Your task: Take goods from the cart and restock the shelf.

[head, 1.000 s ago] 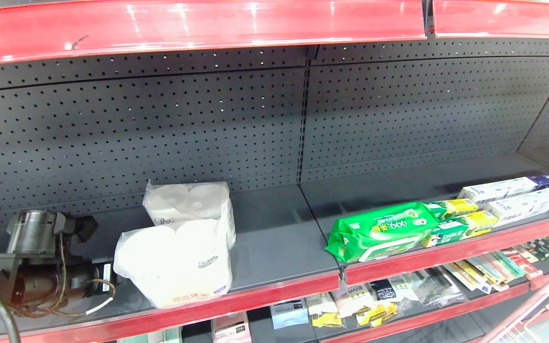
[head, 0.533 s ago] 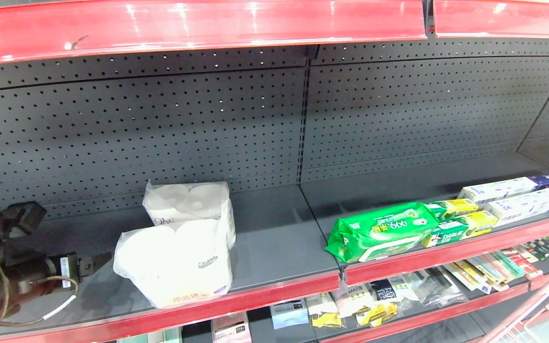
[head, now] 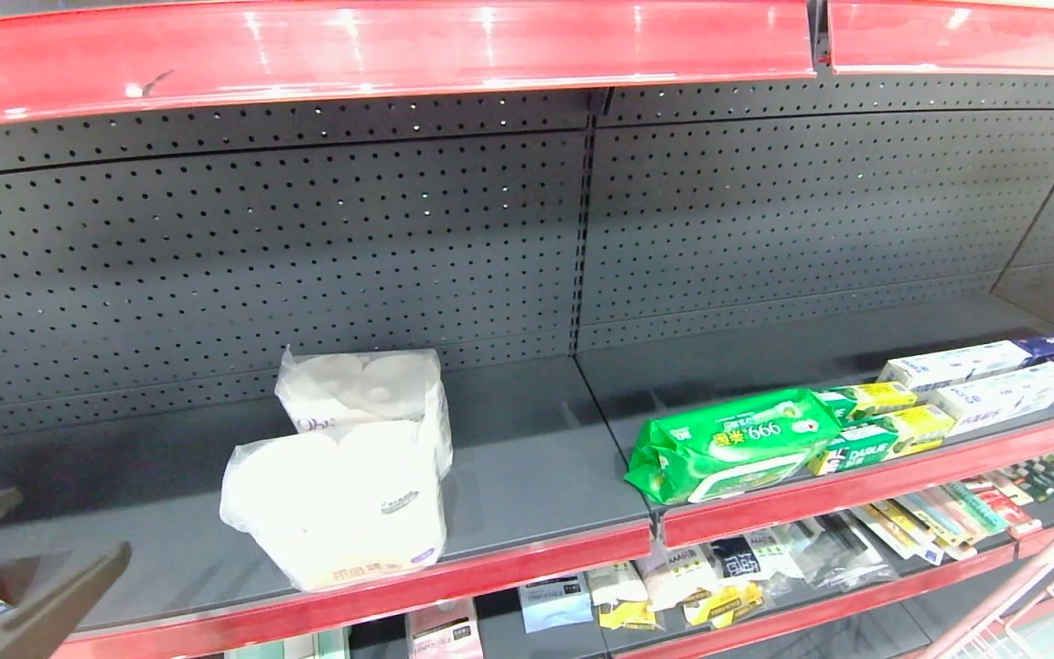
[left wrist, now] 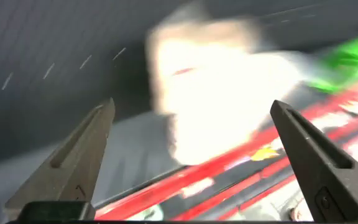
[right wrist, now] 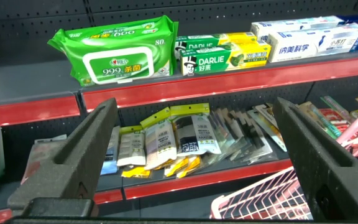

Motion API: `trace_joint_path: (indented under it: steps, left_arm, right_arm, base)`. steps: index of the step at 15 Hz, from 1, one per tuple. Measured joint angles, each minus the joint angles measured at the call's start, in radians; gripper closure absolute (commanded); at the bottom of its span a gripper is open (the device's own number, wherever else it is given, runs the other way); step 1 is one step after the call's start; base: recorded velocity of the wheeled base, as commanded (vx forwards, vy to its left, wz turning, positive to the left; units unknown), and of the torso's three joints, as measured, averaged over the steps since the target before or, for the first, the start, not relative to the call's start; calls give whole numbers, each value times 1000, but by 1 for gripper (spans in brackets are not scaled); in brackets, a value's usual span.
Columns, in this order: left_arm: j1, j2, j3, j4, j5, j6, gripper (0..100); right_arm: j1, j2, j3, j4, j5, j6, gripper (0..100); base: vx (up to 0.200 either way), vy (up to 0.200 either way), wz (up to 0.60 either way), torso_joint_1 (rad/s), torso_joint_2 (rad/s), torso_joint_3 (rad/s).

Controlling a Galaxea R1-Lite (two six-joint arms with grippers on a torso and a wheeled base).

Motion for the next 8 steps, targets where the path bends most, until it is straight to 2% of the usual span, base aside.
trace_joint_path:
  steps: [1,2,3,4,5,6,7,8]
  left_arm:
    - [-14,-104,5,95,-33,13,0]
    - [-25,-198,7,187,-35,21,0]
    - [-34,-290,14,270,-11,27,0]
    - [-41,-380,34,332,66,40,0]
    - [-46,-444,69,357,207,48,0]
    - [-52,-487,112,343,330,50,0]
    - [-68,-517,152,333,377,29,0]
    - [-90,-540,172,321,376,16,0]
  right_arm:
    - [0,0,0,0,0,0,0]
    - [0,0,0,0,0,0,0]
    - [0,0,0,0,0,0,0]
    - [0,0,0,0,0,0,0]
    - [0,0,0,0,0,0,0]
    - [0,0,0,0,0,0,0]
    - [0,0,0,0,0,0,0]
    - [0,0,0,0,0,0,0]
  base:
    - [0,0,0,0,0,0]
    - [0,0,0,0,0,0]
    - [0,0,0,0,0,0]
    - [0,0,0,0,0,0]
    - [0,0,0,0,0,0]
    - [0,0,0,0,0,0]
    - [0,0,0,0,0,0]
    - [0,0,0,0,0,0]
